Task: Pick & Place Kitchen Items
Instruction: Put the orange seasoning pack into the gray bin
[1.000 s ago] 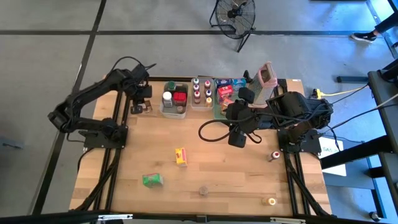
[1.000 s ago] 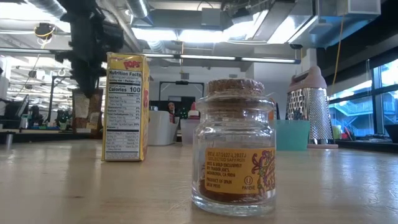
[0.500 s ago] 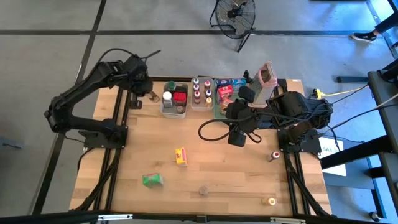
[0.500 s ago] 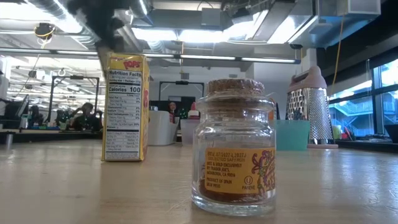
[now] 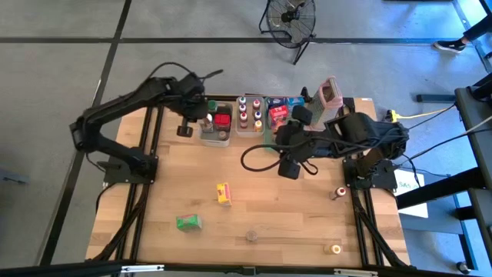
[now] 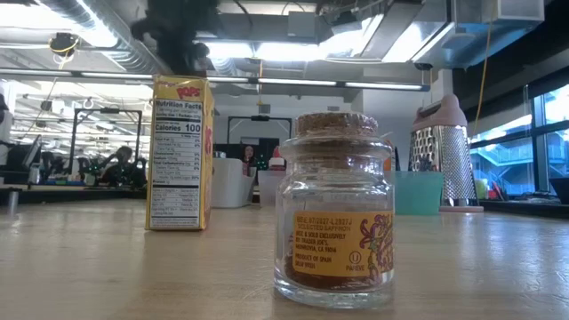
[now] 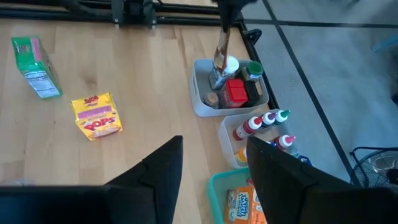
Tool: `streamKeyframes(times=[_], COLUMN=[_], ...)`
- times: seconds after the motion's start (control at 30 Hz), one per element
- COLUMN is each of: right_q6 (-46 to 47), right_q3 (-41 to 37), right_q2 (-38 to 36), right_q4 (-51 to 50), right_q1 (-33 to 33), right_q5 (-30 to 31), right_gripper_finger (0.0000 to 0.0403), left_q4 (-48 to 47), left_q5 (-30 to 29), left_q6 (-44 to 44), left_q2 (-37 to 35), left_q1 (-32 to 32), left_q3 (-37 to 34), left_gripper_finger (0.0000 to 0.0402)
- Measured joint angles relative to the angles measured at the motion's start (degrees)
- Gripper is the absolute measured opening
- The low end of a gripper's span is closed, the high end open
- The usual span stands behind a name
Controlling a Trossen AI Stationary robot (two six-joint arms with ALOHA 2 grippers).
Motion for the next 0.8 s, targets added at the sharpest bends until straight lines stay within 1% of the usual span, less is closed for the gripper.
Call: streamKeyframes(times=[0.17, 0.33, 0.5, 0.8], right_q6=[-0.02, 0.05, 0.44, 0.44], right_q3=[0.00, 0.00, 0.00, 0.00], right_q2=[0.88, 0.96, 0.96, 0.96], right_q4=[-1.08, -1.65, -2.31, -2.72], right_q1=[0.00, 0.03, 0.08, 0.07], right_q5=[-0.32, -0.64, -0.66, -0.64], right_gripper_finger=[0.0180, 0.0180, 0.0180, 0.0180], left_q4=[-1.91, -2.04, -0.12, 0.36], left_q5=[-0.02, 0.91, 1.12, 1.18], left_q6=[0.09, 0.24, 0.25, 0.19], left_q2=[5.19, 8.27, 9.37, 9.34], left_q1=[1.10, 2.39, 2.55, 2.63], left_q3=[-0.07, -0.07, -0.07, -0.07], left_gripper_finger=[0.0002, 0.0002, 0.0002, 0.0002])
